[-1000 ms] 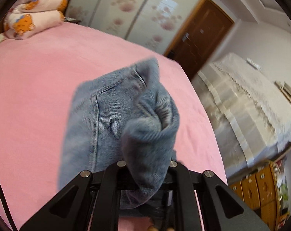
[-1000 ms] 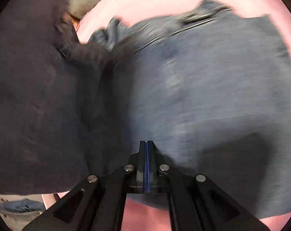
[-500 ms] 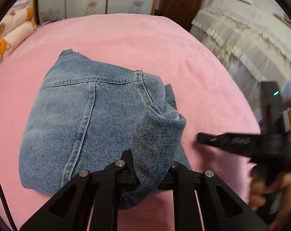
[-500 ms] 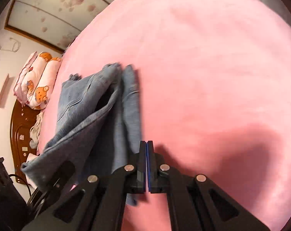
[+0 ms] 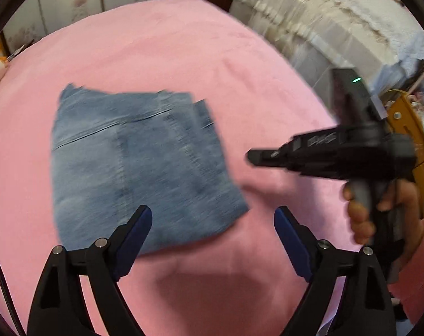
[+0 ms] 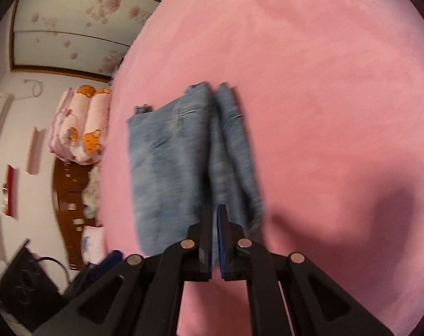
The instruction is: Fold large clothes
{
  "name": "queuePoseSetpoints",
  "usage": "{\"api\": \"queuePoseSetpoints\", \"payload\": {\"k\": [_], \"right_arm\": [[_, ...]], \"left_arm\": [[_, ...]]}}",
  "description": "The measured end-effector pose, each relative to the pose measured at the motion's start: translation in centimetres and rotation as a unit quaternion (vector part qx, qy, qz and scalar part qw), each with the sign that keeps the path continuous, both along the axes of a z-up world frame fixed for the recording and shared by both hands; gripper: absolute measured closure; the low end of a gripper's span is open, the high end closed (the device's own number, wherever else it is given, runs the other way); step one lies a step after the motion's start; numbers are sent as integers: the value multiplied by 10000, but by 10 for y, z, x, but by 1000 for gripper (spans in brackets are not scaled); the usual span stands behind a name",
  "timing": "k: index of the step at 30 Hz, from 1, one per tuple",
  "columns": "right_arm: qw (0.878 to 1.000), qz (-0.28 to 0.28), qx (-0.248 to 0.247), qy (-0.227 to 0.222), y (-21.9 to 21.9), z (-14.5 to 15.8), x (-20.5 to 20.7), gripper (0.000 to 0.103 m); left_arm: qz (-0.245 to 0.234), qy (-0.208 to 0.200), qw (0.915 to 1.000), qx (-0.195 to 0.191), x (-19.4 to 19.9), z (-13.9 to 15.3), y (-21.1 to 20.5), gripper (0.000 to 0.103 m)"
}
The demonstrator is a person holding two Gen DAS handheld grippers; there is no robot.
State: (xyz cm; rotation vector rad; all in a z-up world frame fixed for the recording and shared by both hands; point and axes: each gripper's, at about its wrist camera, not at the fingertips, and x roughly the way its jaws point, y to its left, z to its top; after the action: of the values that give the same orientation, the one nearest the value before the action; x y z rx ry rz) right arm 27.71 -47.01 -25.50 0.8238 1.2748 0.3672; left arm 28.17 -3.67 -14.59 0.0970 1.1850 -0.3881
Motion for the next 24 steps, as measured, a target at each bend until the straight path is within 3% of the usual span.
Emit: {"api": "queuePoseSetpoints", "payload": {"k": [1,2,4,5,7,9,11,12,14,19,22,24], "right_arm": [[10000,30,84,-4,7,4,1,89],[9999,100,133,11,15,8,1,70],[9996,289,38,66,32,12,4,47],[9990,424,-112,82,42,13,5,46],[9948,745,-645,239,62,10,9,46],[9820,1174,-1371,555,83,1,12,46],[9703,1495,-1771,690,101,-5,14,46],[9678,1514,-1905,638,106,-5,13,51],[9689,1496,-1924,420,109,0,12,83],[9758,1233,-1793,-198,100,19,0,92],[9822,887,-1630,-286,83,24,-11,93],[9800,716,-1825,-345,80,27,-19,93]], "left_arm": [[120,63,9998,137,5,0,7,15],[285,150,9990,308,8,-2,18,15],[611,331,9963,503,16,-9,40,15],[780,407,9944,576,17,-11,52,15],[1209,567,9890,633,22,-16,81,15],[1524,697,9847,474,24,-22,103,15],[1761,826,9805,291,26,-28,121,15],[1837,872,9788,244,26,-31,128,15],[2007,969,9745,241,28,-37,137,16],[2101,1048,9720,34,22,-43,142,37],[2048,1108,9724,-125,23,-48,141,48],[1985,1102,9736,-243,23,-50,140,53]]}}
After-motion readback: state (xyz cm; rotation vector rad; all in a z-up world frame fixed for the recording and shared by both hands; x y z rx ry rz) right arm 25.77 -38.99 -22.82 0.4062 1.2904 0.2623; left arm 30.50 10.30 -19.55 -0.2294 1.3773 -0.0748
